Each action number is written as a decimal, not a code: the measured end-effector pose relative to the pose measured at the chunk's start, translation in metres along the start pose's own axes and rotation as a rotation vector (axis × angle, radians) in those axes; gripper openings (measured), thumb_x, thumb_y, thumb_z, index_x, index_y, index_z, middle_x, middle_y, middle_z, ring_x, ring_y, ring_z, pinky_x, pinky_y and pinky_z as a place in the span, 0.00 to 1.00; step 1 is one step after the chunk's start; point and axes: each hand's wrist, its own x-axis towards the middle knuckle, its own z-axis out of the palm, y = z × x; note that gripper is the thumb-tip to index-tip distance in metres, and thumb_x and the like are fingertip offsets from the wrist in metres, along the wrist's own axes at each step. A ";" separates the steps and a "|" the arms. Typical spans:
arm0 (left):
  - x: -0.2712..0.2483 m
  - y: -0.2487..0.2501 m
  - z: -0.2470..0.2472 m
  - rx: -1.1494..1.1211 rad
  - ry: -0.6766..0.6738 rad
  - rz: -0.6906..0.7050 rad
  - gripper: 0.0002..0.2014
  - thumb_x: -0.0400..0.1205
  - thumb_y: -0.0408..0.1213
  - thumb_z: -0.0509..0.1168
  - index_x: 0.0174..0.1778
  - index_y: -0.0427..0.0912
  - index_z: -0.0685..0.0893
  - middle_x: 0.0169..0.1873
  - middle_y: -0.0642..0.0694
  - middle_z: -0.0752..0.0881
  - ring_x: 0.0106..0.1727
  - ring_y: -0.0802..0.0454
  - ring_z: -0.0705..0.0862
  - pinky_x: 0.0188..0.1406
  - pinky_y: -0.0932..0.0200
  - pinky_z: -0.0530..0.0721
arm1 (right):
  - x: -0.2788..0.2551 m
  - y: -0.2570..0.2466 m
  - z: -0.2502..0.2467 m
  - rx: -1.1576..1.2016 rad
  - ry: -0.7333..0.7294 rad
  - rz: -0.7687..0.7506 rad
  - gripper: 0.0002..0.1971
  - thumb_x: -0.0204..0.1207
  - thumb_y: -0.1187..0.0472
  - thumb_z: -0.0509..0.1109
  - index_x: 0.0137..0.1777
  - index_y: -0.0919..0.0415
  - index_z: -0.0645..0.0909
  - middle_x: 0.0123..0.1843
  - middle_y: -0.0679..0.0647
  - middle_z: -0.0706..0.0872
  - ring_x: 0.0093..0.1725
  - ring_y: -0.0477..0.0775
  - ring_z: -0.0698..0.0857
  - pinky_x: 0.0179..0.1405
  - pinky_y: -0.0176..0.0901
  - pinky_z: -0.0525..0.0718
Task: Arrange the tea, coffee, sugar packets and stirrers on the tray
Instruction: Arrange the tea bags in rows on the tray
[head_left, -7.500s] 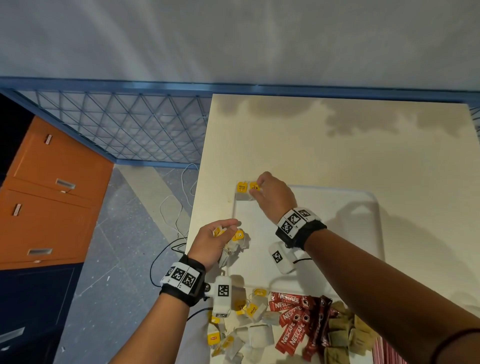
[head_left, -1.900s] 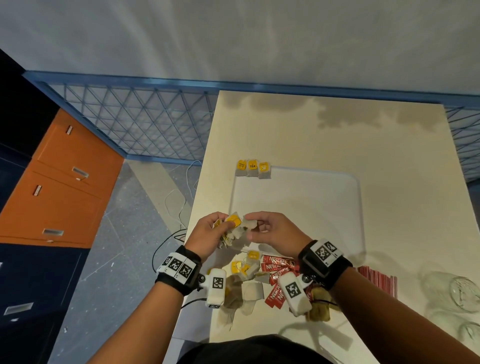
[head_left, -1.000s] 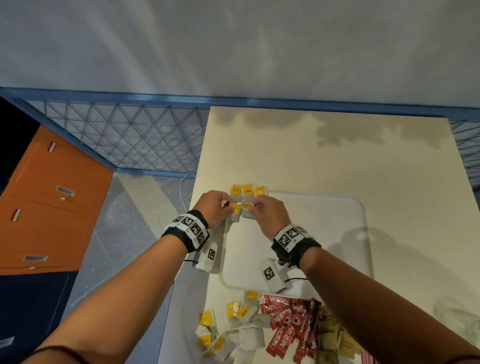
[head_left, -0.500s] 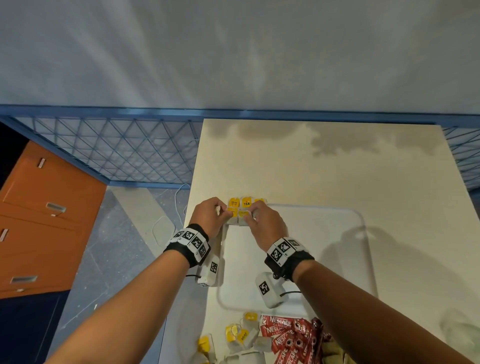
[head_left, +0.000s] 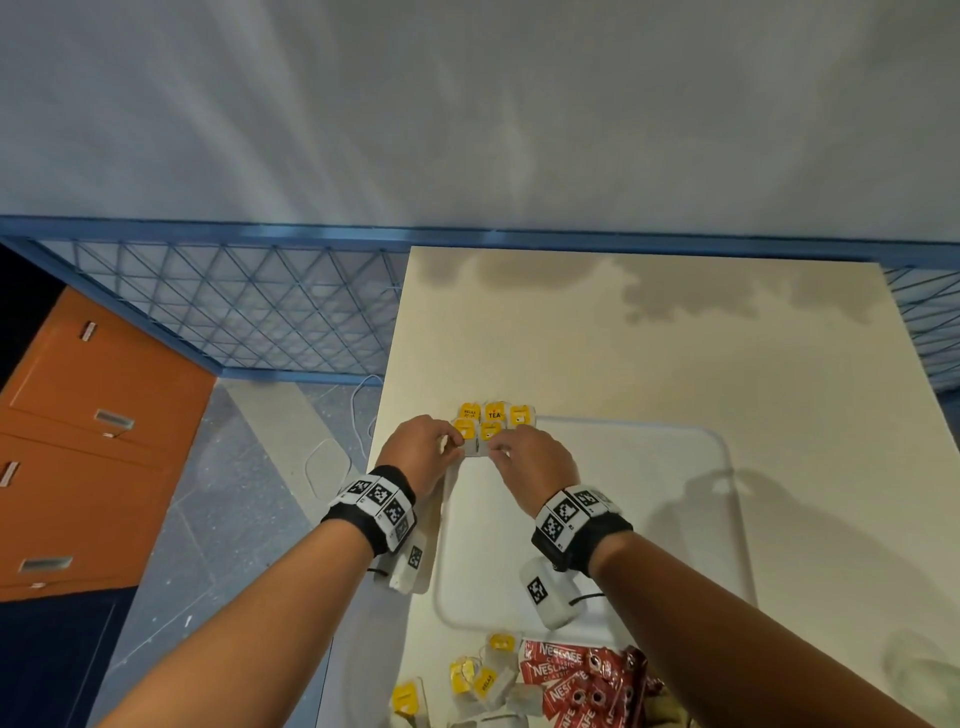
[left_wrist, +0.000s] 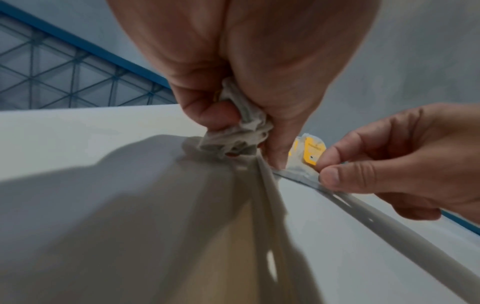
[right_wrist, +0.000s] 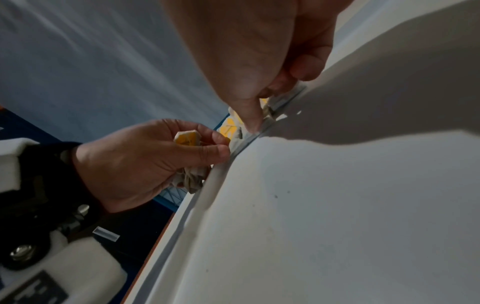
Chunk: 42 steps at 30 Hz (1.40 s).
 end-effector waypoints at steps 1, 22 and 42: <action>-0.001 0.000 -0.001 -0.014 -0.001 -0.003 0.02 0.79 0.42 0.74 0.46 0.53 0.90 0.44 0.49 0.85 0.47 0.51 0.82 0.49 0.57 0.77 | 0.000 -0.001 0.000 0.007 -0.003 0.000 0.08 0.84 0.53 0.63 0.49 0.44 0.84 0.48 0.44 0.84 0.45 0.55 0.85 0.46 0.52 0.87; -0.062 0.020 0.000 -1.449 -0.393 -0.268 0.29 0.66 0.17 0.63 0.66 0.31 0.80 0.59 0.30 0.88 0.52 0.39 0.90 0.49 0.47 0.91 | -0.039 -0.006 -0.027 0.391 0.176 -0.066 0.08 0.85 0.56 0.67 0.58 0.54 0.87 0.56 0.47 0.87 0.53 0.48 0.85 0.57 0.44 0.84; -0.105 0.050 0.007 -1.489 -0.472 -0.130 0.36 0.70 0.14 0.63 0.77 0.37 0.74 0.71 0.34 0.83 0.70 0.36 0.84 0.69 0.46 0.83 | -0.125 -0.003 -0.025 0.774 0.164 0.094 0.01 0.79 0.61 0.77 0.48 0.55 0.88 0.39 0.51 0.91 0.35 0.47 0.89 0.35 0.39 0.85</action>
